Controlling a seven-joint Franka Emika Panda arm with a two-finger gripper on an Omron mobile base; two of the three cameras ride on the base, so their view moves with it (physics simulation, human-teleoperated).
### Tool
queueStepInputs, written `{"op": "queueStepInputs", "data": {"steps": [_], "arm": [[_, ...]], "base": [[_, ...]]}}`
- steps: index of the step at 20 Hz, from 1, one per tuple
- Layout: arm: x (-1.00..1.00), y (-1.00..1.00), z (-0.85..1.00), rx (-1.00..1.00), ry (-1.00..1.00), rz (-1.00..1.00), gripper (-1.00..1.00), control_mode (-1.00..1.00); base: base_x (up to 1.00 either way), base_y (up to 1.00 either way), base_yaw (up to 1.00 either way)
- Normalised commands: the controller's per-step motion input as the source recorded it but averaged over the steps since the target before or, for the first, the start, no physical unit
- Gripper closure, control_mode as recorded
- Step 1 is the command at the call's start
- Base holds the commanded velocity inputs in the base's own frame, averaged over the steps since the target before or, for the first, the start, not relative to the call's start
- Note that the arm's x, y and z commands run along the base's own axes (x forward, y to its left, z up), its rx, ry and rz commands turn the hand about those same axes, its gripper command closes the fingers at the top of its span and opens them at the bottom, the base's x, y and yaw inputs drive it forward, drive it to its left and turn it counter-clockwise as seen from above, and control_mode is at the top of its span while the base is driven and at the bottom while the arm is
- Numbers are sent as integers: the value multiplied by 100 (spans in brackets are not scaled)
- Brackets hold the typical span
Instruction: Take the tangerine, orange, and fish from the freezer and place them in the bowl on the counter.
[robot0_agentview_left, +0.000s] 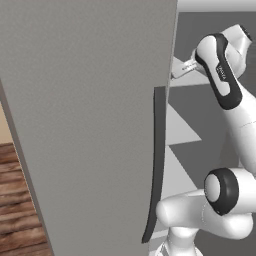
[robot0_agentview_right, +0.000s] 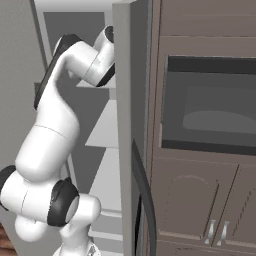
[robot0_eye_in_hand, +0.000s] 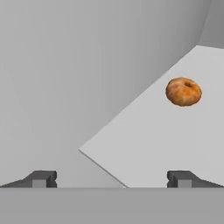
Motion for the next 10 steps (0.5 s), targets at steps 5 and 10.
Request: {"op": "queueStepInputs", "data": {"steps": [5, 10], "arm": [[35, 18, -3, 0, 8, 0, -100, -100], [45, 10, -1, 0, 2, 0, -100, -100]], "base": [[0, 0, 0], [0, 0, 0]]}}
